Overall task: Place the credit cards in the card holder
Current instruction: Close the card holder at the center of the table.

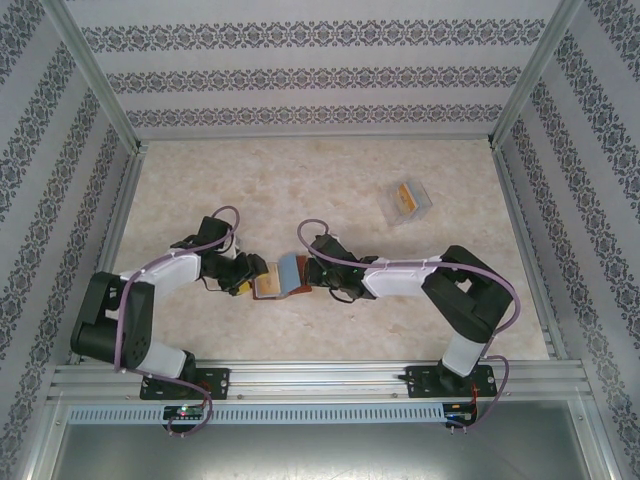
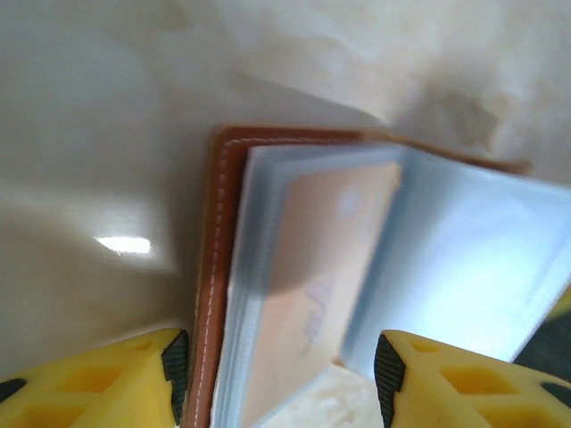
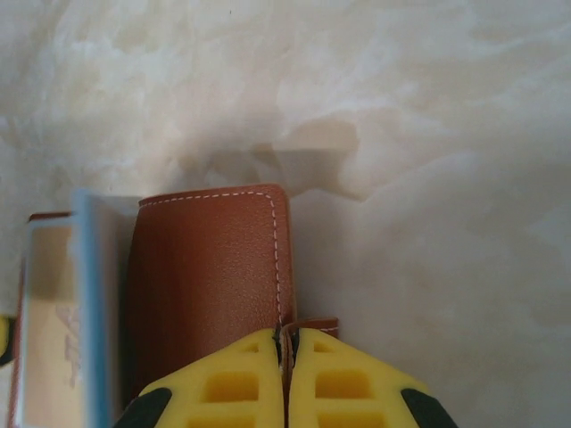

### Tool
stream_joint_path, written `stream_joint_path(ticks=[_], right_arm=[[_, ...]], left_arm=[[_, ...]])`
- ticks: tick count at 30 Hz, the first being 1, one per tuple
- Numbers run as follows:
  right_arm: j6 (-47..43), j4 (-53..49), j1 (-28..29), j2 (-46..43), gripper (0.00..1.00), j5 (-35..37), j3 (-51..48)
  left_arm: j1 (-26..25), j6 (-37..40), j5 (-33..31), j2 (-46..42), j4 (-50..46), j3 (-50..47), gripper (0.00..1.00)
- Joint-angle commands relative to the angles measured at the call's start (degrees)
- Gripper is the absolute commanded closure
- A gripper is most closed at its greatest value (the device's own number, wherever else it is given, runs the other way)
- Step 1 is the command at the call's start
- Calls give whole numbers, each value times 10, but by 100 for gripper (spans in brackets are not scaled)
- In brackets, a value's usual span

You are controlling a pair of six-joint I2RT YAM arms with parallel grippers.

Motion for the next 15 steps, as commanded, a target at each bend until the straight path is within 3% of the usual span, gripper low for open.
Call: stream_joint_path(ticks=[1, 8, 15], right_arm=[[9, 52, 13, 28, 96, -58, 4], [12, 59, 11, 44, 96, -69, 12], [28, 73, 0, 17, 90, -56, -20]], left_arm=[[-19, -3, 59, -30, 61, 19, 42], [-30, -32, 71, 6, 115, 28, 42], [-53, 0, 70, 89, 106, 61, 42]])
